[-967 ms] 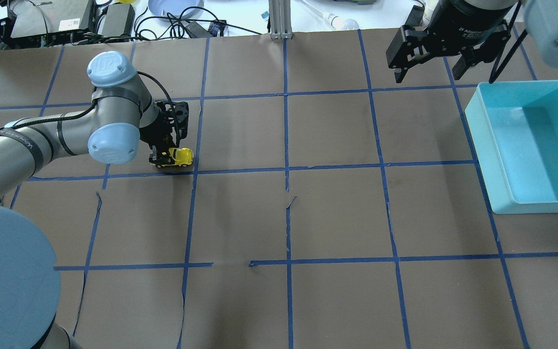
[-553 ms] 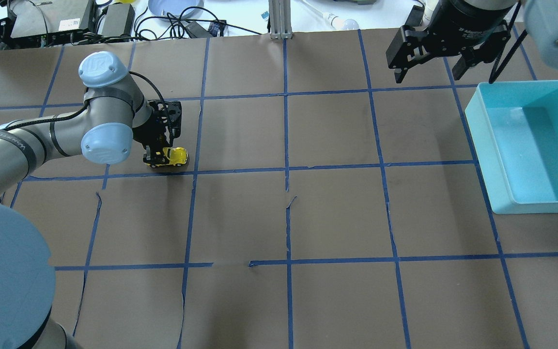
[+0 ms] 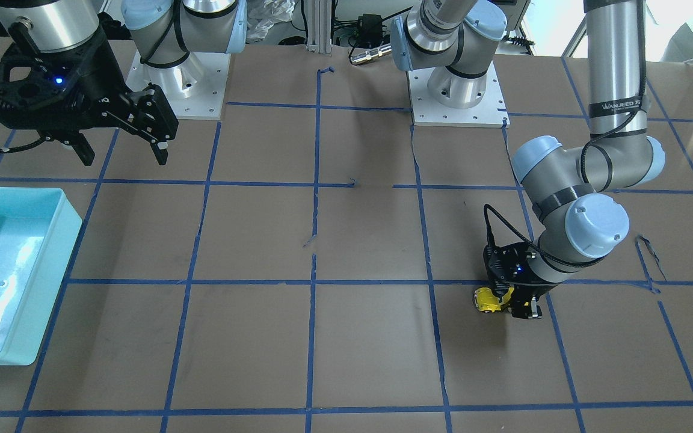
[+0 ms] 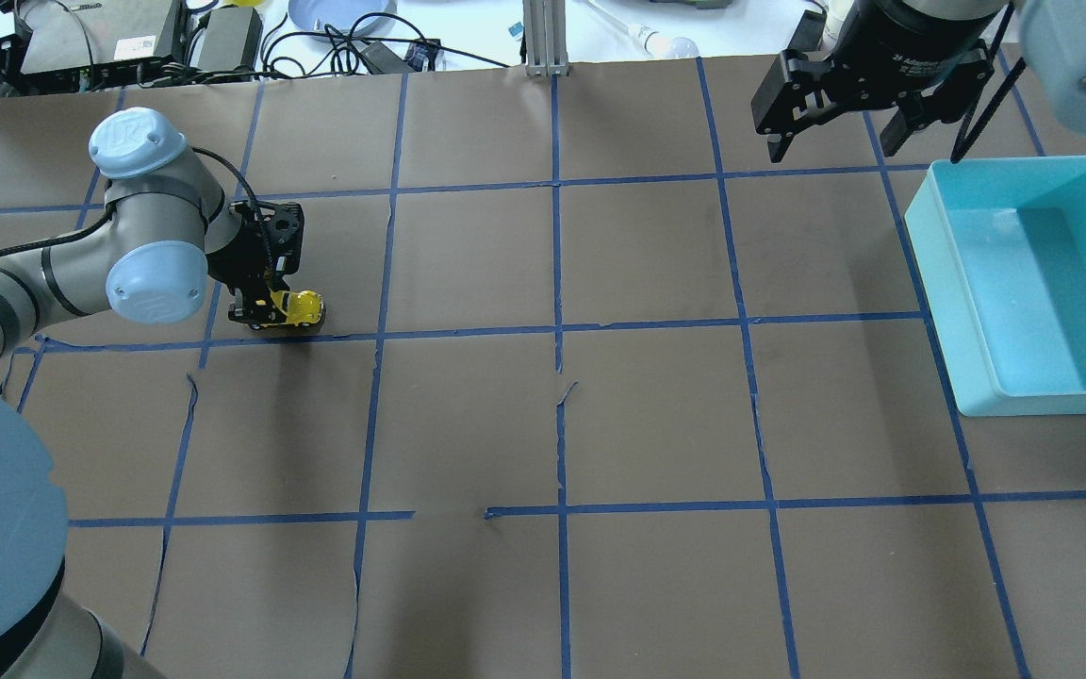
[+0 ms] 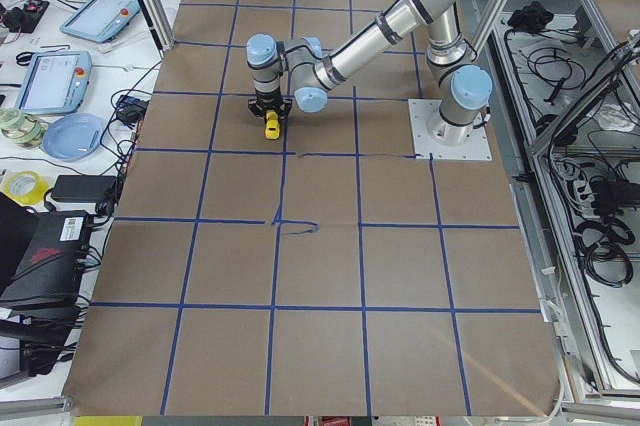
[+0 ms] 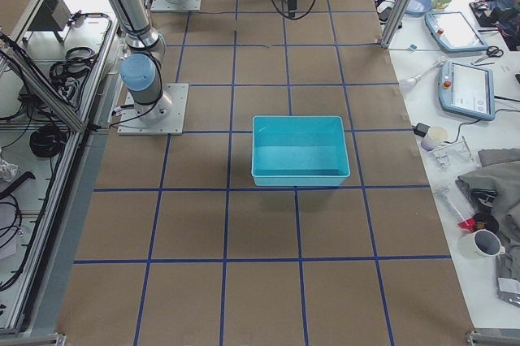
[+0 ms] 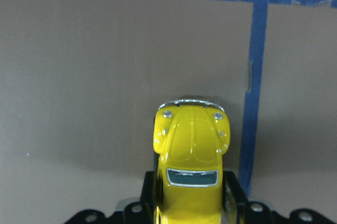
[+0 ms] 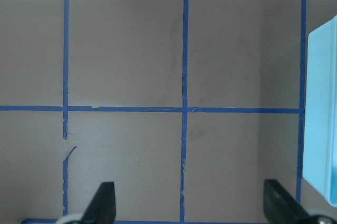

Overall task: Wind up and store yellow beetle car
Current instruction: 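Drag the held yellow car backward toward the robot with the left gripper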

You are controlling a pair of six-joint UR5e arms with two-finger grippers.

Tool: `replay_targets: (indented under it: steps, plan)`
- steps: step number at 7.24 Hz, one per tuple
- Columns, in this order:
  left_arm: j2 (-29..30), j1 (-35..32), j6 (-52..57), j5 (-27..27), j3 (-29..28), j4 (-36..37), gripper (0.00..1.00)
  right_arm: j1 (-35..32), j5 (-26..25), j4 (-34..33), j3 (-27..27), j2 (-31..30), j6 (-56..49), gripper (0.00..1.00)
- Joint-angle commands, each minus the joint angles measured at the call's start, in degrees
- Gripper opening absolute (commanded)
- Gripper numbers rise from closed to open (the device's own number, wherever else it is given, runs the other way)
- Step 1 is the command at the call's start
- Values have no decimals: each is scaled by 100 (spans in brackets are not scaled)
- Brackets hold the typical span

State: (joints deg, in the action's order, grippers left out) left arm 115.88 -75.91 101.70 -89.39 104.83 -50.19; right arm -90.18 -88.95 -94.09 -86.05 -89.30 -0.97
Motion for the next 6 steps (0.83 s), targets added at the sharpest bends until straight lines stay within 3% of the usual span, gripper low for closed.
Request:
replay_targets:
  steps: [1,4,6]
  plan:
    - [-30,286,315,1,2,-8,15,0,0,-4,-17,0,0,100]
    - [-30,594,631,1,11,-8,15,0,0,-4,-17,0,0,100]
    - [-48,604,649,-17,2,1,21,0,0,-4,-26,0,0,100]
